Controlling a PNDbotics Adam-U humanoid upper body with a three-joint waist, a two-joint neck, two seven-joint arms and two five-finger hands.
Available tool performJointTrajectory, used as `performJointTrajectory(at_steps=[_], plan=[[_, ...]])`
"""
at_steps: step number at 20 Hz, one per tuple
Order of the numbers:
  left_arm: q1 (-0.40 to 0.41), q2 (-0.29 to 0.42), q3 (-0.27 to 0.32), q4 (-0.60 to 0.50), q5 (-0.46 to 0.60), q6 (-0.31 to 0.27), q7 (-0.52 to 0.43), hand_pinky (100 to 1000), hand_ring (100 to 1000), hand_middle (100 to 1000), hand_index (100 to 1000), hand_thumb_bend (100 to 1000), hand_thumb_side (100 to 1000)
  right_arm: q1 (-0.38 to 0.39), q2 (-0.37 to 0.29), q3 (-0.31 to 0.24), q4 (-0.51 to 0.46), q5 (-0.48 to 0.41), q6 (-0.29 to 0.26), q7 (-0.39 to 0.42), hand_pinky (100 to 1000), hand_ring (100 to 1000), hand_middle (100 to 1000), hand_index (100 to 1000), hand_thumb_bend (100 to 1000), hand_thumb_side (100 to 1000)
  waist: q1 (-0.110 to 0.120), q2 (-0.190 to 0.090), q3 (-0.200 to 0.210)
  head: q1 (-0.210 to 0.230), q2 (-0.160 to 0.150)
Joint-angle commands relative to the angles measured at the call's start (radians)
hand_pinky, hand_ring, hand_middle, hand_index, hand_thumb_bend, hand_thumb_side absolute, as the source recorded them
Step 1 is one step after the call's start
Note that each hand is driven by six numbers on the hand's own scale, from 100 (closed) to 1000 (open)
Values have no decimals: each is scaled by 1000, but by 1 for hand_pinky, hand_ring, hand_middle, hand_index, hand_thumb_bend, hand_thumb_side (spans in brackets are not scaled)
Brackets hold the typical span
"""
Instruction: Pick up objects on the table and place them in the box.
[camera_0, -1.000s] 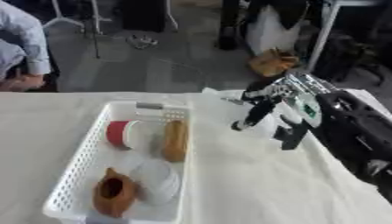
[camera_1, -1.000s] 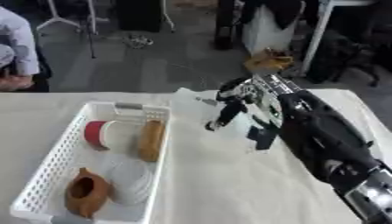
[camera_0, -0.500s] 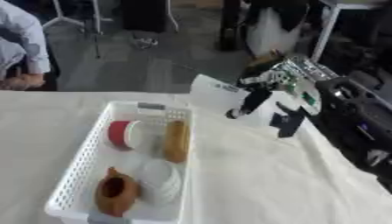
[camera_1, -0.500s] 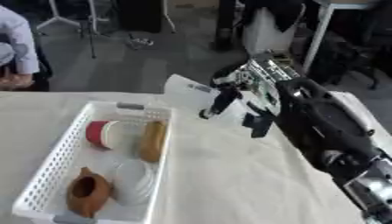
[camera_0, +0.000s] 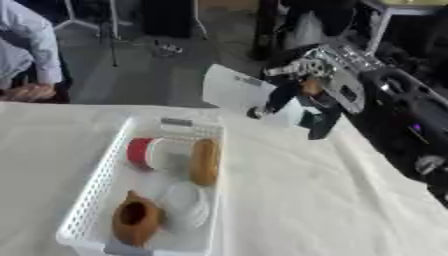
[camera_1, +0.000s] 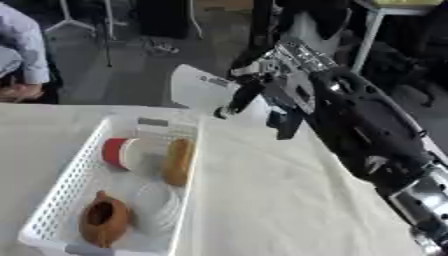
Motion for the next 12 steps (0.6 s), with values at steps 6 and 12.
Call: performJointTrajectory(at_steps=[6,12], plan=[[-14,23,-3,-15,3,-1,-7,934,925,864,890,100,1000,-82,83,-44,42,7,-2,7,100,303,351,460,100,784,0,-27,23,-21,14],[-21,20,-7,-15,8,-4,-11,934,926,864,890,100,1000,-111,169,-93,123,55,-13,-7,100,300,348,457,100,783,-3,-30,48,-44,22]])
